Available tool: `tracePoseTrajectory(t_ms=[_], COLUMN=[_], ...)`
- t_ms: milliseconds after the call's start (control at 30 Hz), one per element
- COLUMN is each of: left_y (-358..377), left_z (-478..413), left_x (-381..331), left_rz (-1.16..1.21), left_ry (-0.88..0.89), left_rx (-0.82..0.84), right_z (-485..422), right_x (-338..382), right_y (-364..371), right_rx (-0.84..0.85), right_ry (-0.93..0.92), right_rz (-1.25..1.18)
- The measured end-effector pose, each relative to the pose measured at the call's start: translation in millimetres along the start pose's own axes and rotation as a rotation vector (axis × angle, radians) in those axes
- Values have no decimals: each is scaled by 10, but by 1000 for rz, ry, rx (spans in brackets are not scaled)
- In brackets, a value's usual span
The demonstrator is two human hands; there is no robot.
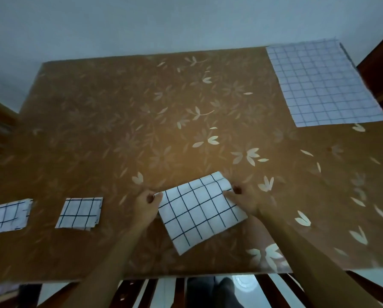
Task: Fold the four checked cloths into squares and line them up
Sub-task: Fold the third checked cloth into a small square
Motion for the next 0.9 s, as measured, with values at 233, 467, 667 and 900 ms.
tracePoseTrajectory(t_ms=[233,467,667,900], left_y=[108,1094,888,736], left_z=[303,495,436,468], left_x=[-542,-275,-157,-77], left_rz=[-624,-861,-843,-832], left_ry=[622,817,750,700], left_rx=[-276,44,47,83], right_z=[-154,-186,-481,-685], right_x=[392,713,458,332], right_y=[-114,1065,899,378], right_rx=[-410,-121,-71,-110], right_ry=[-205,-651,-554,-378], right_rz=[577,769,862,852])
Point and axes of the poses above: each hand's wrist, its own z-axis away from the middle knuckle, its own y-axis out of the palm, x = y × z, the point moved 8 cm from there along -z, towards the middle knuckle, and after that the axes turned 5 degrees about -y, right-handed, at the moved point
